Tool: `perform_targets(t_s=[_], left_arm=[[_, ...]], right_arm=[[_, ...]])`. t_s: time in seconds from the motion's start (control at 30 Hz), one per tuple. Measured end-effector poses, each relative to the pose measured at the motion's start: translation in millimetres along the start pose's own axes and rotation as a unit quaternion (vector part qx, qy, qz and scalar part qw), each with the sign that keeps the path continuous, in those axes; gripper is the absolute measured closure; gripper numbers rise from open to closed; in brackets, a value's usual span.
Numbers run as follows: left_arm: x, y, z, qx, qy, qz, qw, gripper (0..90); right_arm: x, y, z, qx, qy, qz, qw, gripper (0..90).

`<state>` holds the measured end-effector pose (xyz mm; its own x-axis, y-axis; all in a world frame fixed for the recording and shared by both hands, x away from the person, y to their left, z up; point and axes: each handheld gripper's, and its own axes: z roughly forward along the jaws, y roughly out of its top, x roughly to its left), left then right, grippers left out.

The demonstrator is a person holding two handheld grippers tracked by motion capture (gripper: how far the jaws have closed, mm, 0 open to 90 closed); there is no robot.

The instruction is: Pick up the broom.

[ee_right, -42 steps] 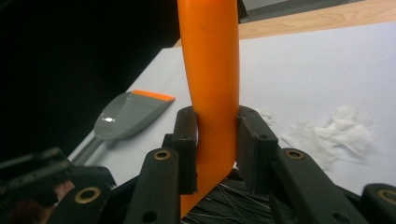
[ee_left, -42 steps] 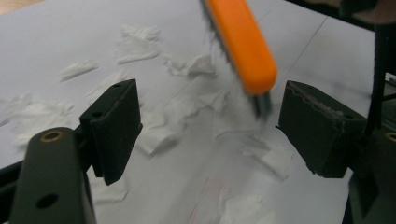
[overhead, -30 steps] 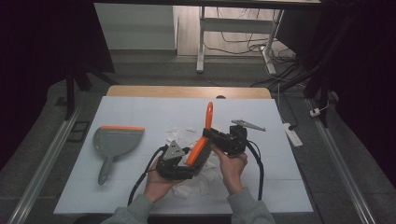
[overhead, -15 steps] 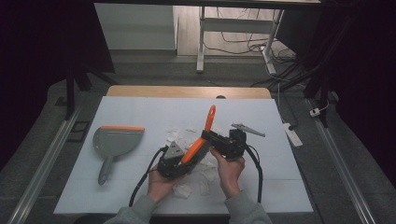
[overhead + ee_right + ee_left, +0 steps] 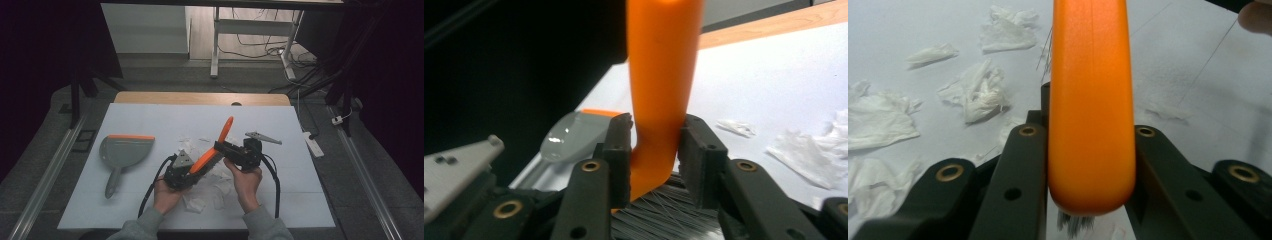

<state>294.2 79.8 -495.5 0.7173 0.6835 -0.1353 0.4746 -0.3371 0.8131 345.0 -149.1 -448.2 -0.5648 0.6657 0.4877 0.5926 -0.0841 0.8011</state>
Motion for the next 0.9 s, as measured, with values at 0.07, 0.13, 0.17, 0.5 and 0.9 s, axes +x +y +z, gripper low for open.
perform_targets(t_s=[0.07, 0.13, 0.17, 0.5, 0.9], left_arm=[[1.4, 0.1, -0.9, 0.001, 0.000, -0.001, 1.0000, 78.7], [4.6, 0.2, -3.2, 0.002, -0.002, -0.005, 1.0000, 78.8], [5.8, 0.2, -4.2, 0.002, -0.002, -0.006, 1.0000, 78.9], [14.8, 7.6, -17.5, 0.027, -0.001, 0.015, 0.9995, 79.0], [14.5, 27.2, -14.2, 0.102, -0.033, 0.083, 0.9907, 79.1]], right_arm=[[1.6, 0.4, -0.4, 0.004, -0.004, -0.016, 0.9999, 58.2], [2.4, 0.6, -0.9, 0.008, -0.005, -0.022, 0.9997, 56.3], [3.3, 0.5, -2.9, 0.015, -0.005, -0.043, 0.9989, 53.8], [9.8, 6.3, -32.0, 0.089, -0.030, -0.192, 0.9768, 40.2], [43.6, 20.1, -29.3, 0.177, -0.024, -0.355, 0.9177, 34.1]])
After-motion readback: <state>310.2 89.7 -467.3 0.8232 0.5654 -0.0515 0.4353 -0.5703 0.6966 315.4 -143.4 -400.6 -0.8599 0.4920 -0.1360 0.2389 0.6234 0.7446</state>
